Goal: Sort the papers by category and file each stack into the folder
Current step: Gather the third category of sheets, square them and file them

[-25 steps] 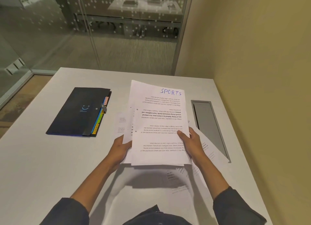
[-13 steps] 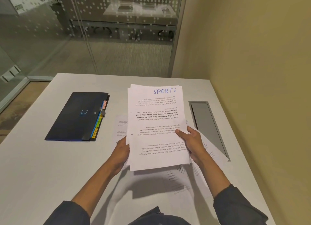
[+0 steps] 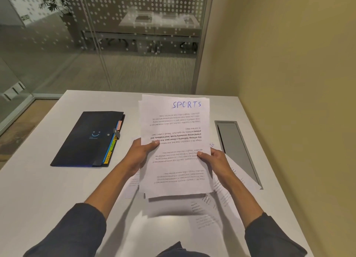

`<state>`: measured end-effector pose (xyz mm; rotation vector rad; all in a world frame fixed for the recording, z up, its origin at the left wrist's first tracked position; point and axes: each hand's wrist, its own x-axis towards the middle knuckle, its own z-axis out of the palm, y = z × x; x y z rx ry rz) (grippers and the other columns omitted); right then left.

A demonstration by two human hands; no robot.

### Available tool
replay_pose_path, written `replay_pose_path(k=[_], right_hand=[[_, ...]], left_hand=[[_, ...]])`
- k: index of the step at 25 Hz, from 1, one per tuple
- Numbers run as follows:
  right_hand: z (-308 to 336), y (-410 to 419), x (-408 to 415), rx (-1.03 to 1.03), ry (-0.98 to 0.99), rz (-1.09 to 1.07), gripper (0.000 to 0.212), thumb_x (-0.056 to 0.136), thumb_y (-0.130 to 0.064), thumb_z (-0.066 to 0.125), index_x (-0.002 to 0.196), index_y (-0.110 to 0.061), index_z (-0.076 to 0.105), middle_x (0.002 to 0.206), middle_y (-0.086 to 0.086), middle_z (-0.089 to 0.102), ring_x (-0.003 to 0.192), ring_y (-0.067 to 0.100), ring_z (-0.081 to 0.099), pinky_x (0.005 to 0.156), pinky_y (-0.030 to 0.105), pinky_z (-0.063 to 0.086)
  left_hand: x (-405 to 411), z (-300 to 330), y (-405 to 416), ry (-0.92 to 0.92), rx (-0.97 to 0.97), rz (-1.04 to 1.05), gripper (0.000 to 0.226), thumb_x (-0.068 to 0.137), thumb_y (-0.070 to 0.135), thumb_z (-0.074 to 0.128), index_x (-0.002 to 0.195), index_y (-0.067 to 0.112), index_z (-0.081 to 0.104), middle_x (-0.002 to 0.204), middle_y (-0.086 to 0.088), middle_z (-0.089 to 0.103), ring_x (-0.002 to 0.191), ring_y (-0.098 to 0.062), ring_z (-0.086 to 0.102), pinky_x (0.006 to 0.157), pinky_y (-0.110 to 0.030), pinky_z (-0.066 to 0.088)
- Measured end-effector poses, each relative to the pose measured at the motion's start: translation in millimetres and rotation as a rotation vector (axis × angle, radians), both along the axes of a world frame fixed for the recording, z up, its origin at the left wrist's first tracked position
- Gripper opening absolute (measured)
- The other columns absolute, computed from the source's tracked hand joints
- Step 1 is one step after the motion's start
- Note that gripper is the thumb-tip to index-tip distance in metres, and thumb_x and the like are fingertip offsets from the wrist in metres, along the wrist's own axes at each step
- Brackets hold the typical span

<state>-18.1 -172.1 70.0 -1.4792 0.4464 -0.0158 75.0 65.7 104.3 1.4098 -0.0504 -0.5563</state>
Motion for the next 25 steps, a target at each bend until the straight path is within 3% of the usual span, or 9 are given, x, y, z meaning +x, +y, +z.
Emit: replay_pose_path(k=[2,4,8,13,16,18,22,25], right_hand=[[6,-6,6,-0.007,0.004,0.015,0.018,0.09,-0.015,0.068,0.107,-0.01,0.074,0.1,0.003,0.077,0.088,0.021,0.074,0.066,0.023,0.055],[12,-8,14,-0.013,-0.025,0.003,0.02,0.088,-0.013,0.07,0.108,-0.011,0.073,0.101,0.001,0.076,0.09,0.019,0.074,0.073,0.027,0.058],[7,3,26,-0.06,-0.03,-0.056,0.018,0.087,-0.014,0.072,0.104,-0.016,0.073,0.099,0.0,0.076,0.088,0.019,0.074,0.075,0.03,0.06],[-9,20,28,-0.068,-0.017,-0.144,0.023,0.088,-0.017,0.072,0.111,-0.011,0.07,0.099,0.0,0.074,0.089,0.02,0.07,0.072,0.025,0.055],[-8,23,24,-0.082,-0.062,-0.135,0.022,0.088,-0.028,0.071,0.106,-0.016,0.072,0.095,-0.001,0.075,0.087,0.016,0.072,0.066,0.019,0.054],[-1,25,22,-0.094,-0.094,-0.144,0.032,0.092,-0.042,0.063,0.102,-0.012,0.073,0.088,-0.001,0.075,0.078,0.01,0.072,0.063,0.016,0.053],[13,26,29,-0.157,-0.118,-0.213,0.074,0.094,-0.062,0.042,0.087,0.008,0.063,0.072,0.007,0.063,0.06,0.01,0.061,0.058,0.017,0.048],[16,27,34,-0.189,-0.128,-0.268,0.066,0.099,-0.055,0.04,0.078,0.004,0.059,0.066,0.004,0.06,0.057,0.01,0.057,0.06,0.023,0.043]], left_hand=[[-1,-3,-3,-0.032,0.059,-0.013,0.017,0.093,0.011,0.059,0.109,0.014,0.065,0.103,-0.005,0.074,0.091,-0.02,0.072,0.078,-0.034,0.057],[-2,-12,-7,-0.077,0.129,-0.051,0.021,0.093,0.014,0.06,0.113,0.012,0.066,0.103,-0.005,0.074,0.09,-0.021,0.072,0.073,-0.031,0.057],[2,-33,-16,-0.096,0.195,0.058,0.018,0.091,0.009,0.063,0.104,0.021,0.067,0.102,-0.001,0.072,0.089,-0.019,0.069,0.075,-0.032,0.054],[0,-44,-21,-0.087,0.18,0.161,0.022,0.09,0.005,0.063,0.109,0.017,0.065,0.095,0.006,0.068,0.088,-0.014,0.064,0.073,-0.028,0.049],[-6,-42,-20,-0.064,0.158,0.17,0.015,0.086,0.014,0.069,0.098,0.023,0.066,0.094,0.004,0.072,0.082,-0.011,0.067,0.067,-0.025,0.051],[-9,-36,-20,-0.084,0.088,0.18,0.013,0.083,0.026,0.071,0.094,0.02,0.068,0.083,0.008,0.074,0.073,-0.006,0.069,0.063,-0.02,0.052],[-6,-18,-28,-0.115,0.058,0.229,0.045,0.081,0.055,0.053,0.085,0.012,0.065,0.065,0.007,0.065,0.058,-0.003,0.062,0.055,-0.017,0.048],[-2,-11,-34,-0.114,0.12,0.254,0.051,0.09,0.057,0.044,0.077,0.012,0.063,0.063,0.003,0.059,0.057,-0.008,0.057,0.058,-0.021,0.044]])
